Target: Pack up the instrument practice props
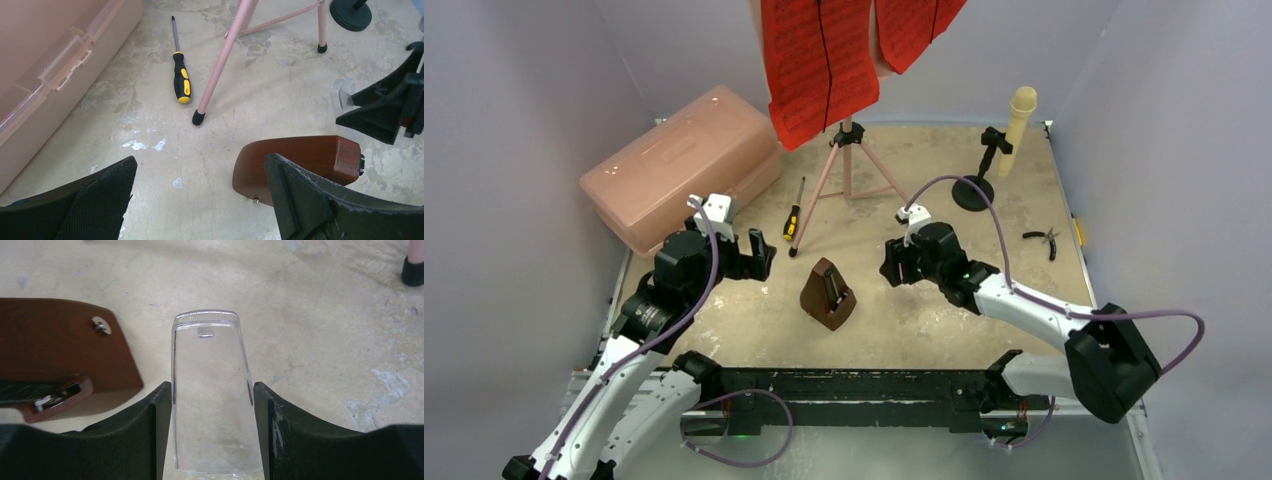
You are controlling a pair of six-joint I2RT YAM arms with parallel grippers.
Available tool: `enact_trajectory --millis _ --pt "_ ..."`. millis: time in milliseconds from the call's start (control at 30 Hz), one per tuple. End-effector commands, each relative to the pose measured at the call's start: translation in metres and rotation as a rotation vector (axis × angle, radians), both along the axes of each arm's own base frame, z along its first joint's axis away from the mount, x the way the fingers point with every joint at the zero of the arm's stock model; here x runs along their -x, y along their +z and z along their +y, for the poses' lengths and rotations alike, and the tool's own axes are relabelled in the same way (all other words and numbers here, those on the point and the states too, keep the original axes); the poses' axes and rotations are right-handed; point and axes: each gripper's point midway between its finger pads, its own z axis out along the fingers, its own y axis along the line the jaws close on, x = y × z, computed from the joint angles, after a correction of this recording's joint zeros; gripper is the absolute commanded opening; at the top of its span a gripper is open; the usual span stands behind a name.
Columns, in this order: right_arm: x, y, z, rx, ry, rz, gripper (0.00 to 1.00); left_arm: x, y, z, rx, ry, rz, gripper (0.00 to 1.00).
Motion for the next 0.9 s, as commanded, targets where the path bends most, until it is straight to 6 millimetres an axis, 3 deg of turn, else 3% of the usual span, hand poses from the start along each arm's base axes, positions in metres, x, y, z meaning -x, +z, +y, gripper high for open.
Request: enact_trajectory --millis 0,200,367,700,867 --pt "0.000 0.046 0.023 -0.157 0.091 -0.190 0.31 -0.007 0.015 -0.005 0.080 -0.009 -0.037 0.99" --pt "0.020 0.094 0.032 -0.306 0.166 -0.386 0.32 -0.008 0.015 -0.010 0.110 -0.045 -0.024 0.99" --pt "0.038 0.121 0.041 -0.369 0.218 -0.500 0.32 -0.008 0.012 -0.017 0.128 -0.075 -0.008 0.99" --pt "0.075 0.149 0.069 -0.474 0.299 -0.644 0.31 -0.009 0.008 -0.030 0.152 -0.136 0.020 0.99" --pt "0.084 0.155 0.076 -0.504 0.308 -0.692 0.28 -0.009 0.005 -0.037 0.170 -0.166 0.040 0.99"
